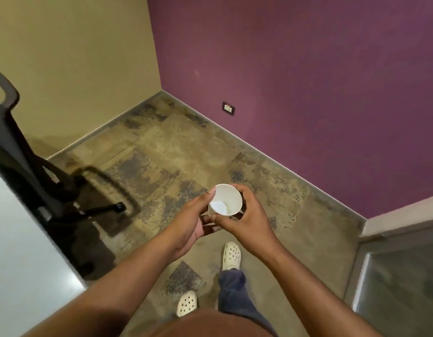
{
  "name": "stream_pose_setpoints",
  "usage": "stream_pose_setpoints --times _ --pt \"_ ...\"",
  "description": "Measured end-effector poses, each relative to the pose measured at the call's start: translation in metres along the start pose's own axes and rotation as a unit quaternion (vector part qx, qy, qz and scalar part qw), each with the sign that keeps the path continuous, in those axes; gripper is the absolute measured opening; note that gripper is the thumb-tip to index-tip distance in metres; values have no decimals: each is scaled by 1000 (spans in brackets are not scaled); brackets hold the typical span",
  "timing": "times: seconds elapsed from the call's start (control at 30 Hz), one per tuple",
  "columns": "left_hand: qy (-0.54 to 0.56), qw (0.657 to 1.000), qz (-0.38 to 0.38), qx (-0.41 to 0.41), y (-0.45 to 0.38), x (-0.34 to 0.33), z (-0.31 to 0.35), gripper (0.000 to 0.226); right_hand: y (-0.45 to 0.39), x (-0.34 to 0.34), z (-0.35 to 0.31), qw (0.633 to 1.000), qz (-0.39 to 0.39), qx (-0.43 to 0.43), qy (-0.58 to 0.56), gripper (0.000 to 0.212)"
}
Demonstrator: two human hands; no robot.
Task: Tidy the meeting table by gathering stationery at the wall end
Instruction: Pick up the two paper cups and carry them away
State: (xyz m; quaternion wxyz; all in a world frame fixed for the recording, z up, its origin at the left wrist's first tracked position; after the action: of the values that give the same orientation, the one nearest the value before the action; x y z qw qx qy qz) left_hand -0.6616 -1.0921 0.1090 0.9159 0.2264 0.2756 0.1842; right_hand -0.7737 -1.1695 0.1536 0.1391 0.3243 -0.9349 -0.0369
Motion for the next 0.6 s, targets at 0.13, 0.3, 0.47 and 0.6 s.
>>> stream_pose_setpoints --times 0.13,0.3,0.47,0.6 --pt "35 996 70 -38 -35 23 38 55 -75 -19 -7 996 -86 17 5 64" --pt "76 984 132 -88 -66 39 88 50 -162 -40 -30 981 -185 51 23 62" --pt "126 951 248 -133 -62 77 121 43 -209 -95 -61 951 -291 92 43 62" --pt "154 921 316 -169 -44 122 134 47 -228 -155 -79 919 -373 115 60 63"
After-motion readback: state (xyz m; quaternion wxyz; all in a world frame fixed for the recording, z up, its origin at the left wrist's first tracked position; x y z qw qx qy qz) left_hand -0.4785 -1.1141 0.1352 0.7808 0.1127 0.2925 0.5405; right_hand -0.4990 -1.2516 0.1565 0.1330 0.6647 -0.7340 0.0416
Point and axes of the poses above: each hand's wrist, its own y-axis away from the middle knuckle, its own x-axis out of the back of the hand, z = x × y, the point moved 7 cm from there along -y, towards the middle knuckle, and after that the axes turned 2 degrees about -y, right-handed, at the moved point
